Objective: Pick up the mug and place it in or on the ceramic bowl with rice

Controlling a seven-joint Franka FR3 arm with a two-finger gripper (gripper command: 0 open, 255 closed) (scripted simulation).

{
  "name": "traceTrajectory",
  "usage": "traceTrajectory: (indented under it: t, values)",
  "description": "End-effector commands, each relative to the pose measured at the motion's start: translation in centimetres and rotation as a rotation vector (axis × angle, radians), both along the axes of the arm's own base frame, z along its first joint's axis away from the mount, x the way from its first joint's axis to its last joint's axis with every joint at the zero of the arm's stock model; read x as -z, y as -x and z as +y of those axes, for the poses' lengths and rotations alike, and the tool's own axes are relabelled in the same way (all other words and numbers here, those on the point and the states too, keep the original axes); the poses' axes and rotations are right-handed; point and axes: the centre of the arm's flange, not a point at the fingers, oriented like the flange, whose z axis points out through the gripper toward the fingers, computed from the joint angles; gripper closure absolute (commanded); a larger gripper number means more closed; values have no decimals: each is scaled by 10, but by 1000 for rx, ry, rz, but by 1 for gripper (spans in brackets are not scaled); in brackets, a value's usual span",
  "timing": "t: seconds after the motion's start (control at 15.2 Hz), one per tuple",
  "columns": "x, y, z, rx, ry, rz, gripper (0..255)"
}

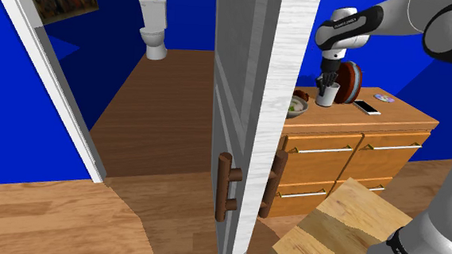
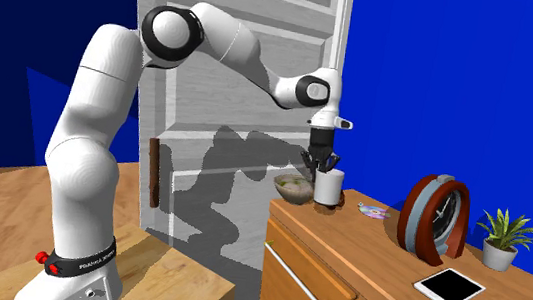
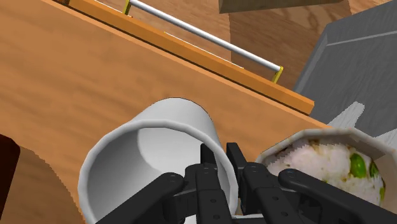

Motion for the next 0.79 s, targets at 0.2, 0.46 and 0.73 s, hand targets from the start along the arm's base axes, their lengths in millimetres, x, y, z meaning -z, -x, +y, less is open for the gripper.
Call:
traceTrajectory:
  t: [0.2,0.46,0.73]
  values:
    - [-26,0,-1,0,0,0,255]
    - [-47,0,-1,0,0,0,255]
    - [-69,0,-1,0,0,0,255]
